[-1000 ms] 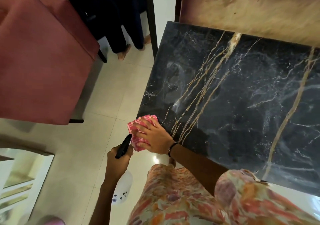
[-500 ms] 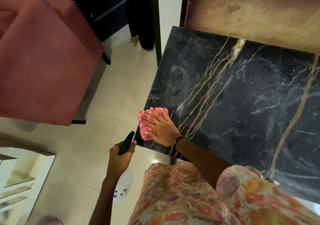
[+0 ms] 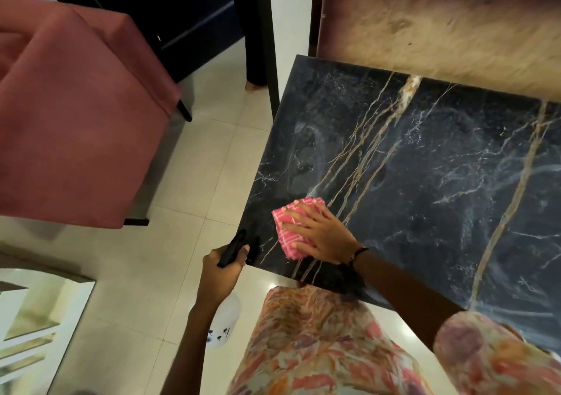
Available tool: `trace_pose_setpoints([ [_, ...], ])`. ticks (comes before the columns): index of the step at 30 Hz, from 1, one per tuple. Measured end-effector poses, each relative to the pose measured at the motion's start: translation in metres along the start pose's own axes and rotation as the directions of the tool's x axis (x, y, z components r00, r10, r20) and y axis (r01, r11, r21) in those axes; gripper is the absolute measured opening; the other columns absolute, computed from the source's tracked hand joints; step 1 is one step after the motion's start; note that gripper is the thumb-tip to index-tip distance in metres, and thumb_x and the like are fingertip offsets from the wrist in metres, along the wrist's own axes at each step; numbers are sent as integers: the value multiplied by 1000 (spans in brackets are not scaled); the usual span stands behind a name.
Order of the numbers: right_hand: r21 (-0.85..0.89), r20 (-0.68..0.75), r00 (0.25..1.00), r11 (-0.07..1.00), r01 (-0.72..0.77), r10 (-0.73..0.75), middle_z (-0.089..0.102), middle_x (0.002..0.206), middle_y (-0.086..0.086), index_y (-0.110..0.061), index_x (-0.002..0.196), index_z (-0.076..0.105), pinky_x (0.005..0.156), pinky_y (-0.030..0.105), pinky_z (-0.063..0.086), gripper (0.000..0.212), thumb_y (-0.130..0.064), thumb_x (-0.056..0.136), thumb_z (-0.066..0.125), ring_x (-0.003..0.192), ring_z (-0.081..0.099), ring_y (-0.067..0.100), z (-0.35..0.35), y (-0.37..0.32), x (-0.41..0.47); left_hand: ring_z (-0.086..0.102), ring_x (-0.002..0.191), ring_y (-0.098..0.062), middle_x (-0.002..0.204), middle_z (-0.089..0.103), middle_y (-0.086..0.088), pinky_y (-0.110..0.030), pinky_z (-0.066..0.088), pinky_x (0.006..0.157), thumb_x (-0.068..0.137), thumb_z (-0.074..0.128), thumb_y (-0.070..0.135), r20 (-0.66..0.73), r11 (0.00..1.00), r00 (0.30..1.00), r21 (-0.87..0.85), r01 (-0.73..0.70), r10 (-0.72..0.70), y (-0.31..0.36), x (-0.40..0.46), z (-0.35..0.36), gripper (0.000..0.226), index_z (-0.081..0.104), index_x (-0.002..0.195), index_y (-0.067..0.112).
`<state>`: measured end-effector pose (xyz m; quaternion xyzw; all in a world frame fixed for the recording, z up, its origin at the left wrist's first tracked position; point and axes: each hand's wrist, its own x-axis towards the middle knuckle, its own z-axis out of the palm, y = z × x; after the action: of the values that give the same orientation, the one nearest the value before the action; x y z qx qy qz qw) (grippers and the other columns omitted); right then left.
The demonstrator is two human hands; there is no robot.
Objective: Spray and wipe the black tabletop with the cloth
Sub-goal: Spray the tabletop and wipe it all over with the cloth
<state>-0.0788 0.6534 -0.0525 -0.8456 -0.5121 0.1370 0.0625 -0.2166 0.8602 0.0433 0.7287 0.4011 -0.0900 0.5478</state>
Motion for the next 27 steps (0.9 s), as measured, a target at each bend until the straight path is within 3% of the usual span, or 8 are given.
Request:
trace_pose_setpoints([
  [3, 0, 16, 992, 992, -122, 122, 35, 152, 5, -26, 144, 37, 114, 60, 16, 57, -55, 96, 27, 142, 26, 30, -11, 3, 35, 46, 37, -9, 38, 51, 8, -23, 36, 47, 88, 65, 25, -9, 999, 1000, 25, -22, 22, 6, 5, 4, 23, 63, 70, 10],
  [6, -12, 37, 978, 979, -204, 205, 27, 156, 5, -28, 148, 28, 112, 57, 0, 61, -56, 95, 16, 145, 16, 32, -11, -20, 67, 45, 39, -11, 54, 59, -5, -24, 35, 46, 87, 65, 23, -1, 998, 999, 35, -50, 50, 13, 7, 9, 21, 65, 72, 8],
  [8, -29, 57, 985, 987, -160, 162, 24, 157, 3, -30, 148, 27, 112, 56, -4, 61, -56, 95, 14, 146, 13, 31, -7, -36, 71, 42, 39, -14, 51, 55, -6, -26, 33, 45, 87, 66, 22, 8, 997, 998, 48, -55, 54, 16, 8, 13, 23, 63, 69, 7],
  [11, -16, 48, 999, 1000, 19, -18, 34, 153, 3, -28, 144, 36, 116, 56, 6, 57, -55, 96, 21, 144, 20, 31, 0, -42, 47, 41, 39, -14, 38, 45, 7, -24, 33, 45, 88, 65, 21, 14, 996, 999, 77, -42, 41, 23, 9, 20, 29, 56, 61, 12],
  [13, 3, 4, 993, 993, 115, -115, 35, 152, 2, -28, 145, 34, 117, 55, 12, 55, -54, 97, 26, 143, 23, 30, 5, -29, 21, 45, 43, -12, 44, 49, 5, -21, 36, 47, 88, 64, 24, 26, 994, 999, 98, -38, 35, 30, 8, 27, 27, 58, 67, 10],
  [15, 10, -23, 991, 992, 129, -129, 34, 153, 1, -29, 146, 31, 118, 53, 9, 55, -55, 98, 26, 144, 22, 27, 5, -7, -3, 49, 48, -12, 56, 56, -1, -19, 38, 48, 88, 64, 27, 34, 995, 999, 96, -21, 18, 35, 8, 32, 25, 62, 77, 5],
  [21, -1, 9, 999, 999, -36, 36, 29, 154, 0, -32, 147, 27, 116, 56, 9, 56, -57, 97, 26, 144, 21, 28, -15, 63, 9, 51, 48, -15, 65, 61, -9, -22, 39, 48, 86, 66, 31, 19, 996, 999, 78, 39, -41, 45, 20, 38, 31, 67, 87, 0],
  [27, 6, 30, 972, 972, -235, 234, 17, 159, 4, -30, 150, 20, 111, 53, -9, 66, -57, 91, 5, 147, 7, 31, -34, 32, 92, 51, 44, -14, 63, 64, -9, -25, 39, 51, 87, 66, 29, 5, 995, 1000, 101, 26, -27, 55, 37, 34, 28, 68, 78, 3],
])
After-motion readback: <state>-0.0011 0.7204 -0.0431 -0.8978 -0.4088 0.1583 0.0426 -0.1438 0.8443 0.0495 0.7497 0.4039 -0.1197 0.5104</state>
